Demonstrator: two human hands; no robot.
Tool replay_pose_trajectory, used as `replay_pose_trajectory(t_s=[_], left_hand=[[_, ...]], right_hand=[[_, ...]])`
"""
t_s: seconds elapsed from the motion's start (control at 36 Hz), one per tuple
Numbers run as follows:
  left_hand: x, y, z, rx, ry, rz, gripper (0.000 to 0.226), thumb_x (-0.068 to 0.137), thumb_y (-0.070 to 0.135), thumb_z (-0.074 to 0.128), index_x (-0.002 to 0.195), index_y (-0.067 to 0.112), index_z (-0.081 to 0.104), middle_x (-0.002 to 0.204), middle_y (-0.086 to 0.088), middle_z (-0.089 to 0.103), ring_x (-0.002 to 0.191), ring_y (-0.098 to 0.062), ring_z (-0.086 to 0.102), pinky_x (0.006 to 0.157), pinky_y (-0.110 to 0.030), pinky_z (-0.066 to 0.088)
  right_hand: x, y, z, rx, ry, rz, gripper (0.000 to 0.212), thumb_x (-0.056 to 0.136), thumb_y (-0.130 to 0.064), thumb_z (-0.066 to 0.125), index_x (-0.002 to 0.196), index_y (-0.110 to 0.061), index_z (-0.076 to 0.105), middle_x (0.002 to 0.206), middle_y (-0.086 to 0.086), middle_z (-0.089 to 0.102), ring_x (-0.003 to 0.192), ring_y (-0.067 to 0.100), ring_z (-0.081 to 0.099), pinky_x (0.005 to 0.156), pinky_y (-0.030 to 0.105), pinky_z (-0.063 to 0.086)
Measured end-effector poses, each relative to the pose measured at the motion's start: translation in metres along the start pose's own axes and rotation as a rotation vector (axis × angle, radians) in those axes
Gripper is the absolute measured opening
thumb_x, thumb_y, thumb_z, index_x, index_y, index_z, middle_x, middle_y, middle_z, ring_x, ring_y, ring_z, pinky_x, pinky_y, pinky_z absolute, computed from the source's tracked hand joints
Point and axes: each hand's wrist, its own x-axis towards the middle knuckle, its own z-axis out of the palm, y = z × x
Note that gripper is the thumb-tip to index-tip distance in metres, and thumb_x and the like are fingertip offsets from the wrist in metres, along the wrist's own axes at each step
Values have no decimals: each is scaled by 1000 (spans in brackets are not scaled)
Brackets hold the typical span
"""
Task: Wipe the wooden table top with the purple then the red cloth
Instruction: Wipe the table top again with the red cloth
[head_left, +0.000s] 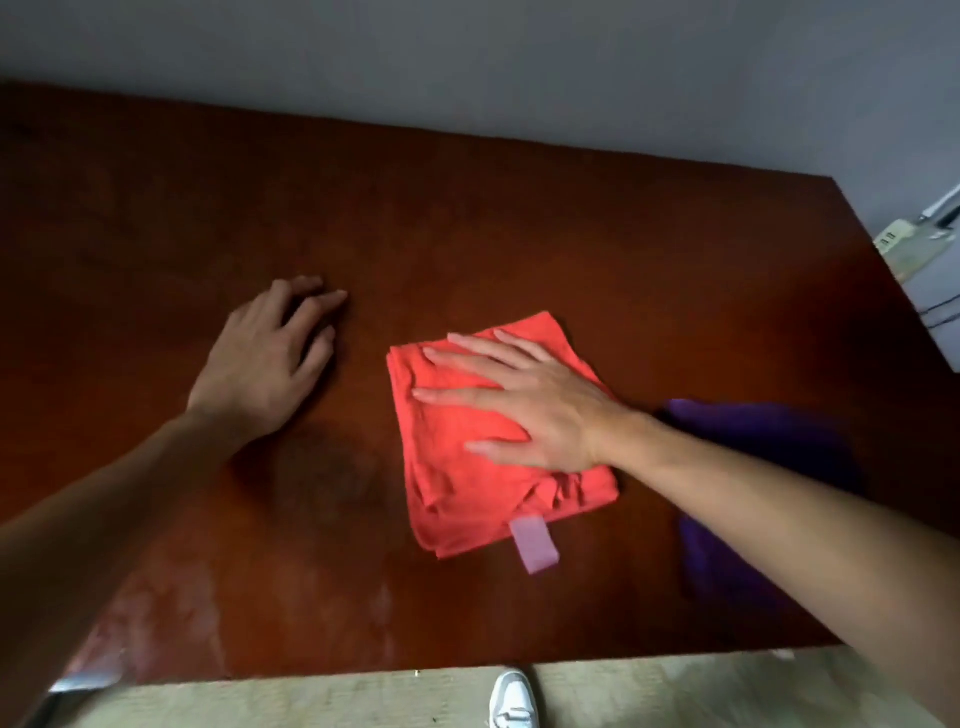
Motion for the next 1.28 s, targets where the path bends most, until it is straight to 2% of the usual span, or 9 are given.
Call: replay_pose_trajectory(t_s=[0.25, 0.36, 0.47, 0.58, 0.67, 0.78, 0.89, 1.11, 1.28], left_hand=[[5, -6, -2, -14, -39, -10, 50, 103, 43, 31, 149, 28, 43, 150, -3, 41, 148, -19, 31, 116, -36, 25], [6, -8, -1, -17, -57, -23, 50, 104, 43, 30, 150, 29, 43, 149, -2, 42, 150, -15, 29, 116, -32, 24], [4, -5, -1, -21, -46, -35, 48, 104, 42, 32, 149, 30, 44, 149, 0, 41, 150, -14, 28, 117, -33, 26], [6, -5, -1, -29, -39, -35, 48, 104, 42, 31, 149, 31, 44, 149, 1, 41, 151, -12, 25, 119, -35, 26], [4, -5, -1, -40, -28, -34, 48, 104, 41, 32, 149, 30, 44, 149, 0, 41, 150, -12, 25, 119, -33, 23], [4, -7, 0, -40, -9, -4, 47, 105, 42, 30, 149, 30, 43, 148, 1, 40, 150, -13, 25, 118, -31, 21], [5, -8, 1, -65, 8, 15, 48, 104, 41, 28, 148, 28, 42, 146, -2, 41, 147, -17, 31, 117, -36, 25], [-6, -6, -13, -442, 129, -113, 38, 102, 42, 40, 135, 26, 51, 133, 0, 47, 121, -26, 53, 100, -42, 43], [-32, -37, -51, -207, 62, 70, 43, 98, 41, 41, 132, 21, 58, 135, -9, 50, 124, -30, 52, 103, -45, 41]], right_hand=[[119, 151, -25, -54, 3, 63, 62, 103, -58, 31, 158, -31, 35, 169, 2, 24, 158, 25, 16, 125, 50, 20], [162, 201, -37, -47, 1, 157, 66, 100, -63, 25, 159, -34, 32, 170, 0, 22, 157, 24, 17, 124, 49, 18], [187, 222, -48, -2, 25, 270, 66, 98, -66, 22, 159, -42, 27, 170, -7, 18, 157, 19, 15, 121, 46, 15], [195, 223, -48, 17, 67, 347, 59, 101, -58, 33, 158, -42, 30, 170, -7, 21, 157, 18, 16, 120, 42, 14], [197, 214, -42, 30, 161, 497, 58, 102, -58, 38, 157, -42, 32, 169, -7, 23, 156, 18, 16, 122, 42, 13], [194, 183, -33, 33, 194, 704, 62, 102, -64, 34, 159, -40, 27, 171, -5, 16, 158, 18, 9, 126, 42, 6], [173, 134, -24, 38, 185, 779, 67, 100, -70, 28, 160, -40, 22, 172, -5, 11, 159, 17, 4, 127, 45, 3], [99, -34, 15, -30, 232, 717, 77, 91, -76, 21, 158, -40, 32, 170, -3, 23, 158, 19, 14, 126, 45, 13], [37, -187, 40, -24, 198, 499, 75, 95, -76, 35, 160, -40, 27, 172, -5, 14, 159, 16, 5, 126, 50, 14]])
